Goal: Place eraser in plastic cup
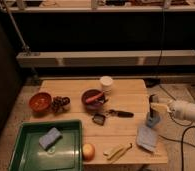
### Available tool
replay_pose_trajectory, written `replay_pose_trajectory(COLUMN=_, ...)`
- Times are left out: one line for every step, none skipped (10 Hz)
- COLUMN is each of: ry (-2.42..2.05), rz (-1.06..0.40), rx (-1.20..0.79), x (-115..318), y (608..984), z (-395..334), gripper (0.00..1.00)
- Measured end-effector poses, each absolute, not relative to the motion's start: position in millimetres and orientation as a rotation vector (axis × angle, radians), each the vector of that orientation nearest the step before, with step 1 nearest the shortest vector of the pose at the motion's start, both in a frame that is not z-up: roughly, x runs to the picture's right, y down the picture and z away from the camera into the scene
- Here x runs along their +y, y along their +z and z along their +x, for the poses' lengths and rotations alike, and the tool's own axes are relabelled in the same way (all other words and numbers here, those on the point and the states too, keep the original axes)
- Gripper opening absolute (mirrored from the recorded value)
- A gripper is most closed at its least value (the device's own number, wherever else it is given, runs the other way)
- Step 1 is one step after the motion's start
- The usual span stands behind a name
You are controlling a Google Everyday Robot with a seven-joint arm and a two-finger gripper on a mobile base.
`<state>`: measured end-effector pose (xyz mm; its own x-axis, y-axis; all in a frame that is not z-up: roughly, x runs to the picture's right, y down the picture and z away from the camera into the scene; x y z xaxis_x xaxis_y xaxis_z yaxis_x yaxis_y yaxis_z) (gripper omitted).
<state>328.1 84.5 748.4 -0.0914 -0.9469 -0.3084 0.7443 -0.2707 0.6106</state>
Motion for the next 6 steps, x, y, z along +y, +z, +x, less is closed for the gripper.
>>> replay_pose_trajectory(ry=-1.686, rz=0.787, rx=-0.353, x=85.6, y=749.5, z=329.2, gripper=0.2)
replay_pose_trajectory(ry=-1.687, rz=0.789, rx=-0.353, x=86.3, y=750.5, z=329.3, gripper=0.2)
replay_pose_trajectory(ry=-1.69, rz=0.793, rx=-0.354, x=87.8, y=752.2, z=328.9, gripper=0.2)
replay_pose_trajectory(ry=-1.694, rz=0.799, rx=-0.356, x=89.3, y=753.8, z=328.3, gripper=0.2)
replay_pose_trajectory(ry=-1.699, rz=0.804, rx=-0.357, x=90.5, y=755.1, z=327.5, gripper=0.2)
replay_pose_trajectory(ry=-1.703, rz=0.806, rx=-0.357, x=91.4, y=756.1, z=327.0, gripper=0.2)
